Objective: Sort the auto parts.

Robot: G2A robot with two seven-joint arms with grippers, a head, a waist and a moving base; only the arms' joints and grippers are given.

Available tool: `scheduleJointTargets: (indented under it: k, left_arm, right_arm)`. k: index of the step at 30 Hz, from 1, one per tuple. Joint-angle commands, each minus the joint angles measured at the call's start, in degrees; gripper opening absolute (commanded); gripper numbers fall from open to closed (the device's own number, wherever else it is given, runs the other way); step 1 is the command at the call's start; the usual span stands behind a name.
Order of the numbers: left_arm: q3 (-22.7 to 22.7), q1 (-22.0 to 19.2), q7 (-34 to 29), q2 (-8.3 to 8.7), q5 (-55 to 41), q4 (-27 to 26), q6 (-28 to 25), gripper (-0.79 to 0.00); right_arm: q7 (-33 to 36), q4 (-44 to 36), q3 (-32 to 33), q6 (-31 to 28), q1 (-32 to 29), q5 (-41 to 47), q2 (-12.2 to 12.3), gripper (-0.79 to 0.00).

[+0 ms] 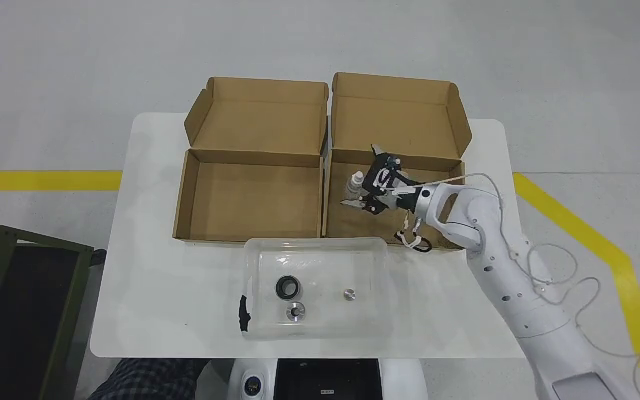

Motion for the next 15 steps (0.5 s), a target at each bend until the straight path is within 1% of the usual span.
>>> scheduleJointTargets:
  k: [1, 7, 15]
  left_arm:
    - [0.0, 0.0, 0.0, 0.0, 0.0, 0.0, 0.0, 0.0]
    - [0.0, 0.0, 0.0, 0.0, 0.0, 0.0, 0.0, 0.0]
    - [0.0, 0.0, 0.0, 0.0, 0.0, 0.0, 0.0, 0.0]
  right_arm:
    - [0.38, -1.7, 1.13, -0.3, -0.88, 0.32, 0.29, 0.0]
    - [2.14, -8.89, 4.84, -2.37, -4.55, 0.82, 1.37, 0.0]
    - [5.54, -19.38, 8.0, -8.06, -11.93, 3.25, 2.8, 0.0]
